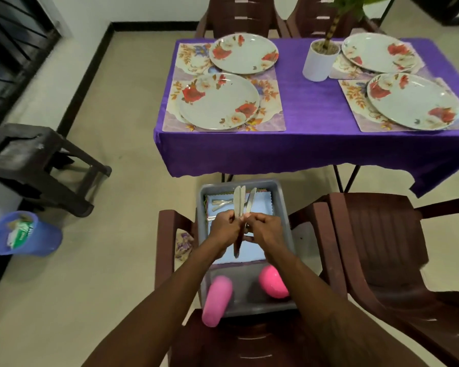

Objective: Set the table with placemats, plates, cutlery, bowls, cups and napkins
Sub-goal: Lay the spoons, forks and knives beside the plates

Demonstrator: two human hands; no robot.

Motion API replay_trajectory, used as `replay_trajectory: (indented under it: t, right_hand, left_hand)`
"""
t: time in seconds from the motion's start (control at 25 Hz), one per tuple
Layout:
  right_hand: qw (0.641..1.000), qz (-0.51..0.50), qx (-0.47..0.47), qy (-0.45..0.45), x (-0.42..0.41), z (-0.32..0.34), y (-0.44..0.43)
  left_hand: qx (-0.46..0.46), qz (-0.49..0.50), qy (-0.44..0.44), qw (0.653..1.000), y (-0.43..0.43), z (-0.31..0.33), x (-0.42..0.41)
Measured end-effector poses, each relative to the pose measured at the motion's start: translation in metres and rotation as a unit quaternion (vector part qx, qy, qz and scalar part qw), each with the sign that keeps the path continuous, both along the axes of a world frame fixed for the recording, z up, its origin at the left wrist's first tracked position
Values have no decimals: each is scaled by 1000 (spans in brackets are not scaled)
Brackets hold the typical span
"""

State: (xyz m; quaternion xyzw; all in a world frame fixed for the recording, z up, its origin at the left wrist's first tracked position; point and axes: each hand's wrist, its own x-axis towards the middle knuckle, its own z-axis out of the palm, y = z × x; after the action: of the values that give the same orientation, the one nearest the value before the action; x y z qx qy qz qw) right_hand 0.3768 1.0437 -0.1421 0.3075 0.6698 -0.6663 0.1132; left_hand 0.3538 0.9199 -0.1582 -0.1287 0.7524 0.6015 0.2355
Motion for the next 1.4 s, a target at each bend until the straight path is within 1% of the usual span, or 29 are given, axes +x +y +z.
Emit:
replay_trajectory:
  t: [0.12,0.28,0.36,0.44,0.56,0.68,0.88,1.04,1.12,1.28,1.4]
  right_hand:
    - [998,24,-51,0,-1,40,-6]
    - [991,87,-99,13,-5,68,-28]
    - [984,120,-126,30,-3,77,-41]
    - [983,119,-134,40,0,86,-53]
    - [990,105,-83,44,-2,97,-64]
    - [991,123,-32,42,-5,106,-65]
    - [979,192,-26,62,-14,118,-64]
    - [975,211,-16,59,-23,118,-67]
    - [974,219,-11,61,-33,113,-72]
    - [977,199,0,75,-84,103,-87]
    - [983,172,-11,58,-142,93,-110]
  left_hand:
    - [-21,15,28,999,-17,40,5]
    - [-79,60,68,993,-42,72,-1]
    - [-67,94,71,991,-56,84,-6]
    - [-52,109,73,990,-67,92,-10]
    - [-48,134,65,988,-77,107,-11]
    - [-83,157,78,981,-79,123,-14]
    - [-99,193,87,972,-86,148,-22]
    - [-99,228,72,966,-91,153,-28]
    - [-113,223,72,965,-92,150,-38]
    - [-93,244,51,964,-102,138,-80]
    - [-84,279,47,955,-119,124,-122]
